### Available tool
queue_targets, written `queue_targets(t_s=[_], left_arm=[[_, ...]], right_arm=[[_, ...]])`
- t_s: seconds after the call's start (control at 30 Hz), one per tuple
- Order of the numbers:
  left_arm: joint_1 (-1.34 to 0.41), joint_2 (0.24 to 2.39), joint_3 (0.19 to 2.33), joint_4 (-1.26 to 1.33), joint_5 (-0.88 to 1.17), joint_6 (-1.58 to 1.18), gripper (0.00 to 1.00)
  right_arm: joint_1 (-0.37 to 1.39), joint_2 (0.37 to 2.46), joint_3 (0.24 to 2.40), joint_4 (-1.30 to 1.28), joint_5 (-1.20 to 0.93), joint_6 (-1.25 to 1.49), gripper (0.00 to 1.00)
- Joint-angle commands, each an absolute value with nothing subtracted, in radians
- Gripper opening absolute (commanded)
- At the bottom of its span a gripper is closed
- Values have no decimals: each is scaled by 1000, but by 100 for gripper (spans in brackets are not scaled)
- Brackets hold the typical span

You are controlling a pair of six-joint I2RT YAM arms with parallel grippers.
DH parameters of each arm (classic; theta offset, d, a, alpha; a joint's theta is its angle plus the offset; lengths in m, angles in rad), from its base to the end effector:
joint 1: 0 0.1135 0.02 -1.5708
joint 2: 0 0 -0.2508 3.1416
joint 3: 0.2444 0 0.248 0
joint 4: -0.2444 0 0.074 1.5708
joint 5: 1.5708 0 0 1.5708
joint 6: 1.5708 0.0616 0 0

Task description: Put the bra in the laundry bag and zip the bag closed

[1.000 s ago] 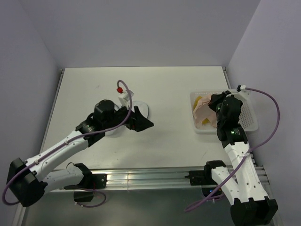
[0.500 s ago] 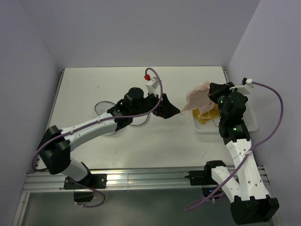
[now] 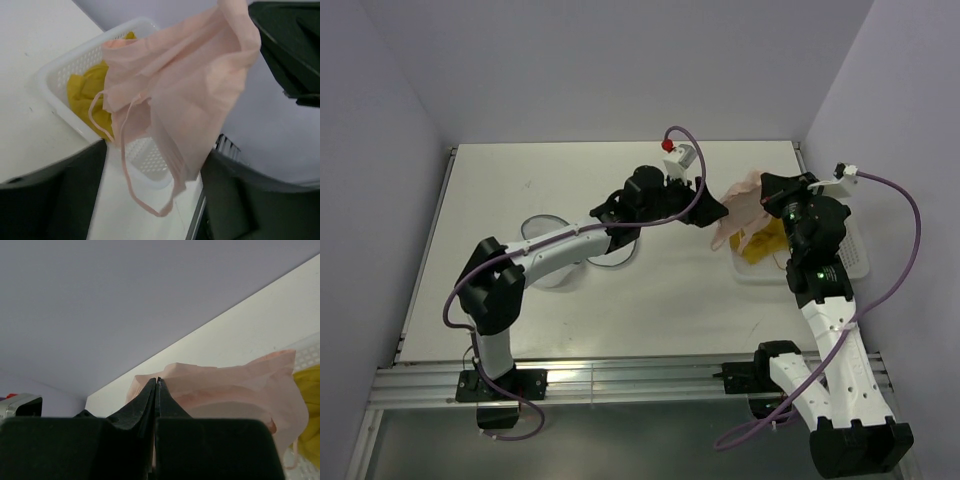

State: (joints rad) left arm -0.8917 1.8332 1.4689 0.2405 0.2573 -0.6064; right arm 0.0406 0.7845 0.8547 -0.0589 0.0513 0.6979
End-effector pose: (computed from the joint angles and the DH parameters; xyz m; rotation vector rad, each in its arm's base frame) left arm 0.2791 -0.3708 0.3096 0.4766 1.8178 -1.2999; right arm 0.2138 0.0055 0.3690 0.5503 1.4864 0.5405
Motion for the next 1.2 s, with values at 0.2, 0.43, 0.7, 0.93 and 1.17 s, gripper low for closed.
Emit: queue_targets(t_s=[0.2,0.43,0.7,0.93,1.17], left_arm=[[-897,1851,1543,353,291,-583,32],[-894,1816,1542,339,267,-563,0],[-828,1642,1516,218,336,-572,0],[-799,1548,1627,-71,413,-447,0],[-785,1473,1684,-399,425,-339,0]], right_arm=[[34,739,888,-20,12,710,0],[34,718,880,-40,6,690,0],[34,747,1052,-140,-202,419,64],[34,719,1078,-3,-602,285,91],[34,850,1180,86,-1023,302,91]])
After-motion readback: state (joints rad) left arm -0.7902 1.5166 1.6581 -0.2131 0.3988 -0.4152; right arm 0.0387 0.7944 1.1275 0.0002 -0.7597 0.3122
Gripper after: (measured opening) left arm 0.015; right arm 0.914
